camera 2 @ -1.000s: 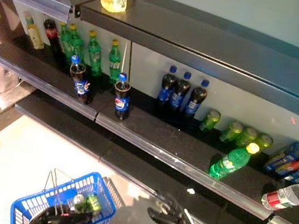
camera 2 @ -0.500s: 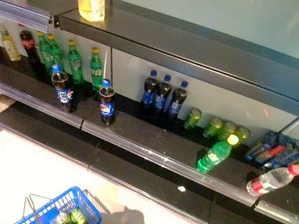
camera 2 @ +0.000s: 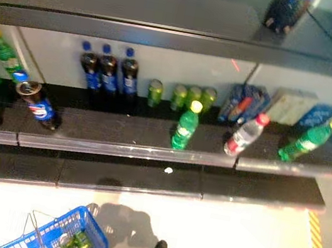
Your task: Pick up the drink and place into the basket.
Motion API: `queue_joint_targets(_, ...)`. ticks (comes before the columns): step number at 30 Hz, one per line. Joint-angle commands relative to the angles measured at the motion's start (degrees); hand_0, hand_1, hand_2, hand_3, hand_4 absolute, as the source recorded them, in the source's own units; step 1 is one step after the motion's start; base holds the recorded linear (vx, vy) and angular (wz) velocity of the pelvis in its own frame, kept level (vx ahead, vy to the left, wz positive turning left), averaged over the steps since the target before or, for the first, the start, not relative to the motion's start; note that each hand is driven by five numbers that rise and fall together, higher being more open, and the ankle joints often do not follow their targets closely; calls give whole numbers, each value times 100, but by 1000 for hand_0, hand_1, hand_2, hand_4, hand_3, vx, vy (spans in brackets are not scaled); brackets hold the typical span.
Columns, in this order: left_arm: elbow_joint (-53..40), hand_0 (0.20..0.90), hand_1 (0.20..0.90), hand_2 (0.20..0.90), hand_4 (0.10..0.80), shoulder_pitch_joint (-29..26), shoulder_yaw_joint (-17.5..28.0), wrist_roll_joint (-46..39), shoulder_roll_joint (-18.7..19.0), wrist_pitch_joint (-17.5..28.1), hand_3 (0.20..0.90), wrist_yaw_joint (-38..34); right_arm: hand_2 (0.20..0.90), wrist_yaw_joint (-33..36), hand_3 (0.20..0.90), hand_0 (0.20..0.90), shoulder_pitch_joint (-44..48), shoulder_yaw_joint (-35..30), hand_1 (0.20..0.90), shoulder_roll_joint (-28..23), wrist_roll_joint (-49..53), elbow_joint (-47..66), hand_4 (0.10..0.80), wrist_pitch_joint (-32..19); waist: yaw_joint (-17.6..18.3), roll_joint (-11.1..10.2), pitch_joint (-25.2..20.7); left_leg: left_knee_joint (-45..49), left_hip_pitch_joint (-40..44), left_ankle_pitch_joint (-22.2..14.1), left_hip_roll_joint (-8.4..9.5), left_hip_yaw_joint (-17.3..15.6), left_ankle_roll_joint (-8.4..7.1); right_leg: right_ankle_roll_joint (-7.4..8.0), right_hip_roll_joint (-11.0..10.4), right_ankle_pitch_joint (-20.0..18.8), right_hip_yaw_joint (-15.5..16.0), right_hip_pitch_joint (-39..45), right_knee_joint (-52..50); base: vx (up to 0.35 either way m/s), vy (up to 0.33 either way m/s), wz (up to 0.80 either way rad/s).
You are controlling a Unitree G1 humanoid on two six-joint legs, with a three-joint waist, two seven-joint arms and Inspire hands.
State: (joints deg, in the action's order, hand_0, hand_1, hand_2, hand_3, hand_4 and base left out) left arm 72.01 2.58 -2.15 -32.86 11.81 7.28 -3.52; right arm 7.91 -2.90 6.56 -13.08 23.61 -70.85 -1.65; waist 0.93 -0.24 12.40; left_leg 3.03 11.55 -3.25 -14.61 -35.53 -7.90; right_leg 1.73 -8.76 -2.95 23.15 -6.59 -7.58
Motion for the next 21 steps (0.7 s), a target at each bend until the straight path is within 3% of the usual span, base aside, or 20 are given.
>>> queue_joint_targets(1,-480,300,300,300,100,134,141,-115,294,370,200,-130,900,295,900,900,189,136,900,-116,-365,-49,800,-113,-12,-222,-200,210,-1020,415,287,386,418,401,1,600,-257,1085,87,-74,-353,-37)
queue_joint_targets(3,-378,300,300,300,100,144,205,-28,163,400,200,-137,900,427,900,900,189,238,900,-142,-539,-2,800,-17,56,-252,-255,49,-936,565,135,479,299,342,153,583,-353,1098,240,-58,-315,-27)
queue_joint_targets(6,-300,300,300,300,100,177,203,-249,94,333,200,-155,900,347,900,900,110,219,900,-165,-498,-27,800,-48,116,-306,-294,24,-882,667,54,742,192,256,295,570,-506,1140,371,11,-245,-13)
queue_joint_targets(8,-235,300,300,300,100,204,272,-387,28,263,200,-147,900,401,900,900,109,347,900,-152,-751,-31,800,-117,53,-313,-293,70,-967,825,73,1156,208,159,398,513,-657,1082,368,-11,-219,-4)
queue_joint_targets(9,-206,300,300,300,100,222,284,-401,-3,243,200,-161,900,388,900,900,121,426,900,-143,-774,-19,800,-101,-3,-320,-296,93,-1000,811,157,1540,211,144,434,524,-793,1068,351,20,-190,-32)
queue_joint_targets(12,-171,300,300,300,100,324,303,-785,-97,213,200,-323,900,362,900,900,207,622,900,-146,-993,-12,800,2,-195,-347,-276,325,-1098,595,557,2751,311,96,527,537,-1256,1039,349,169,-208,-87)
queue_joint_targets(13,-96,300,300,300,100,445,421,-1279,-218,198,200,-623,900,283,900,900,316,816,900,-131,-1270,-52,800,85,-448,-388,-224,763,-1243,202,1164,3702,529,54,599,530,-1655,1091,420,249,-316,-167)
queue_joint_targets(14,-26,300,300,300,100,467,479,-1385,-245,180,200,-722,900,244,900,900,370,881,900,-106,-1329,-79,800,109,-544,-404,-226,915,-1363,105,1456,3886,627,51,620,496,-1737,1085,453,277,-361,-212)
queue_joint_targets(15,33,300,300,300,100,475,535,-1384,-244,133,200,-771,900,228,900,900,402,905,900,-90,-1331,-109,800,108,-616,-399,-199,1010,-1419,18,1612,3913,682,61,645,492,-1757,1117,458,169,-233,-179)
queue_joint_targets(18,181,300,300,300,100,468,603,-1342,-181,6,200,-821,900,242,900,900,491,917,900,-41,-1188,-165,800,159,-748,-320,-131,863,-1500,-7,1845,3756,738,93,751,522,-1674,1177,379,187,-196,-171)
queue_joint_targets(21,344,300,300,300,100,568,631,-1513,-111,-9,200,-803,900,328,900,900,578,940,900,33,-956,-169,800,195,-1032,-132,-14,387,-2034,620,2051,3648,627,67,1079,767,-1686,1429,216,283,-188,-49)
